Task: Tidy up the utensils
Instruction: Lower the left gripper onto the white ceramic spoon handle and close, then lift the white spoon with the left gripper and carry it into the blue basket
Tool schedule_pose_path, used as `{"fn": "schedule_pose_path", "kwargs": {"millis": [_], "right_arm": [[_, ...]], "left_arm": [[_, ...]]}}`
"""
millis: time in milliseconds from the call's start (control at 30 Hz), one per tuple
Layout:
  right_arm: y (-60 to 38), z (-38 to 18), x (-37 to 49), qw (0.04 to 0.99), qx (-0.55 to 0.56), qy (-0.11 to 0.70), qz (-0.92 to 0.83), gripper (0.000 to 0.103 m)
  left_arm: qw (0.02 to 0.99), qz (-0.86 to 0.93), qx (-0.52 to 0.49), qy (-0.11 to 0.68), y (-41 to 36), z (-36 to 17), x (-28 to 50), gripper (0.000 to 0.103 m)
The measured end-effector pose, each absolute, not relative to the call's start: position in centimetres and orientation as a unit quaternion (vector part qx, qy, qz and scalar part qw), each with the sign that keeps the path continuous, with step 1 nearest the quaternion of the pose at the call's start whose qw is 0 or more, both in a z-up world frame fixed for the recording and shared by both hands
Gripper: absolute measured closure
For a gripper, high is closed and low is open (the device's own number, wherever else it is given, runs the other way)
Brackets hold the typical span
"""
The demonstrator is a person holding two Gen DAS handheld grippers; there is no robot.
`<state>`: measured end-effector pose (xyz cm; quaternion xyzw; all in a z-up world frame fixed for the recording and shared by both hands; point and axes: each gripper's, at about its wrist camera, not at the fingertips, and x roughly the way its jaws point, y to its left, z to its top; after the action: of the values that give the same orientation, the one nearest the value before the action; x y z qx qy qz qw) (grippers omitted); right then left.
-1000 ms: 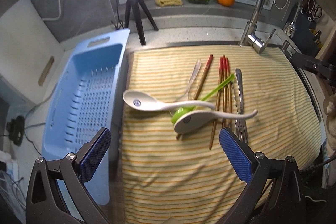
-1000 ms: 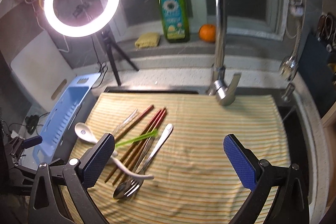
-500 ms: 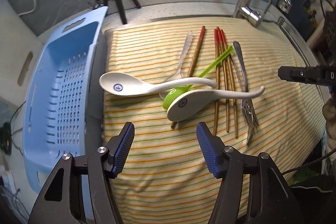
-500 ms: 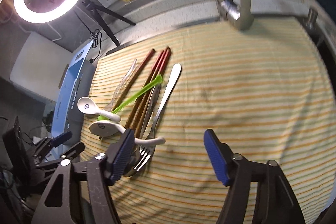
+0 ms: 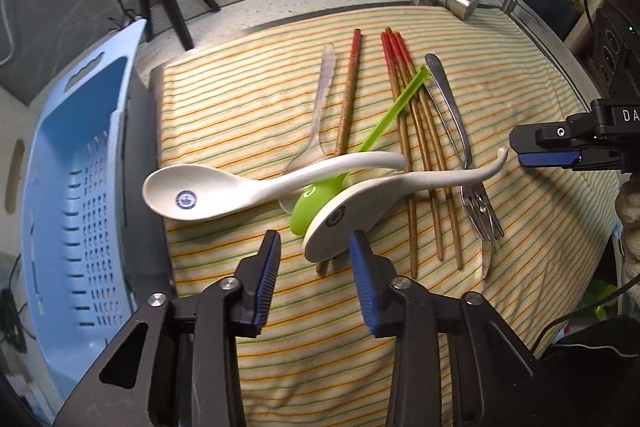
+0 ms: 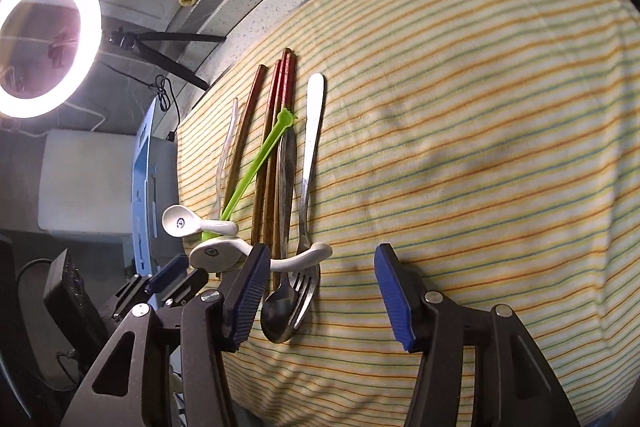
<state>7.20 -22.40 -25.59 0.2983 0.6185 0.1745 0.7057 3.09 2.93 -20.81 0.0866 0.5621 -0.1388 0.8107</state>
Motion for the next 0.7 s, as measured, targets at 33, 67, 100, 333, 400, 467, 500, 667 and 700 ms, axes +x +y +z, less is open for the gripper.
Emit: {"fn": "schedule_pose_path", "kwargs": {"millis": [33,67,100,333,400,467,500,667,700], "right_arm": [[-22.3,-25.8,7.2,0.702,0.304,0.62,0.174,0.055],[-22.1,-25.9,7.2,0.699,0.31,0.62,0.174,0.056],[-21.9,-26.0,7.2,0.698,0.313,0.62,0.173,0.058],[-21.5,-26.9,7.7,0.696,0.328,0.62,0.154,0.068],[-21.4,-27.0,8.0,0.697,0.329,0.618,0.151,0.075],[-21.5,-27.1,8.1,0.697,0.331,0.618,0.148,0.077],[-21.5,-27.2,8.1,0.697,0.333,0.618,0.147,0.078],[-22.1,-27.1,8.1,0.695,0.341,0.617,0.142,0.081],[-22.2,-27.0,8.1,0.695,0.343,0.615,0.141,0.081]], "left_arm": [[0.808,-0.145,0.084,0.565,2.9,-21.0,3.2,0.075],[0.805,-0.151,0.083,0.568,2.9,-21.2,3.4,0.076],[0.803,-0.155,0.085,0.569,2.8,-21.4,3.5,0.077],[0.797,-0.179,0.088,0.57,2.6,-22.0,4.1,0.086],[0.795,-0.186,0.087,0.571,2.5,-22.1,4.3,0.094],[0.793,-0.192,0.088,0.571,2.5,-22.2,4.3,0.094],[0.793,-0.193,0.088,0.571,2.6,-22.2,4.2,0.095],[0.796,-0.2,0.066,0.567,3.0,-22.1,4.1,0.095],[0.797,-0.202,0.065,0.565,3.1,-21.9,3.9,0.096]]}}
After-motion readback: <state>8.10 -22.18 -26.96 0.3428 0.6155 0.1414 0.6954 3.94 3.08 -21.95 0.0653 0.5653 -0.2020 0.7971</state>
